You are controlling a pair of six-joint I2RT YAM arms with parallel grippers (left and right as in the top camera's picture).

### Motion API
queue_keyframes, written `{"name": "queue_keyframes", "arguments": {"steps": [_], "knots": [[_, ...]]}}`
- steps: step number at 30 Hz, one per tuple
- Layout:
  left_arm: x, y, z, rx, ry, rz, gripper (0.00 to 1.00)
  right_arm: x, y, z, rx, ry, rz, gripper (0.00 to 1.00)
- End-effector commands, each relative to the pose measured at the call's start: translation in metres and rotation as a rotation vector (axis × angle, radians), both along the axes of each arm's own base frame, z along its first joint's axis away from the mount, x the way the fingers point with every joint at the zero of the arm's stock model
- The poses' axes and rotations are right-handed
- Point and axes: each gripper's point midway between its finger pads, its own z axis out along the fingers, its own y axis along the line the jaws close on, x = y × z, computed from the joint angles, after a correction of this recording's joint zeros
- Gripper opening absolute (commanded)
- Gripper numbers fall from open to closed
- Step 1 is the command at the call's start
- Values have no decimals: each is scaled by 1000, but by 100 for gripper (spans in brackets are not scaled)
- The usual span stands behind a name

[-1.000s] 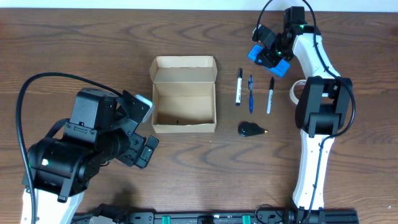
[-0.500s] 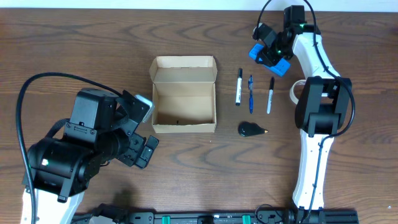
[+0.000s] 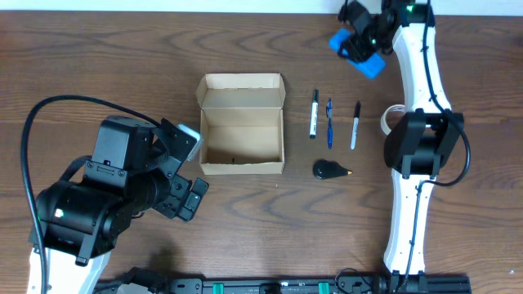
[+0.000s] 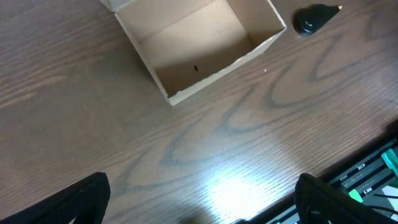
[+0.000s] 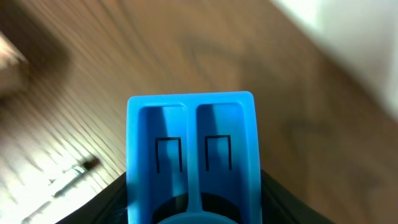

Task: Pack container
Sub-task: 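Carry the blue duster leftward and lower it into the box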

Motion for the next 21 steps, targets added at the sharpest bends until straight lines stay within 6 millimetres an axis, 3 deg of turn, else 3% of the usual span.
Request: {"name": "queue_keyframes", "arguments": {"steps": [1, 5, 9, 15, 21], "knots": [[0, -1, 5, -4, -14, -15, 95, 1, 50, 52, 114, -83, 64, 27], [0, -1, 5, -4, -14, -15, 95, -12, 91, 88, 133, -120, 114, 25], [0, -1, 5, -4, -14, -15, 95, -38, 135, 106, 138, -113, 196, 25], [0, -1, 5, -4, -14, -15, 95, -90, 208, 102, 123, -42, 360, 24], [0, -1, 5, -4, -14, -15, 95, -126, 258, 96, 81, -21, 472, 22]]}}
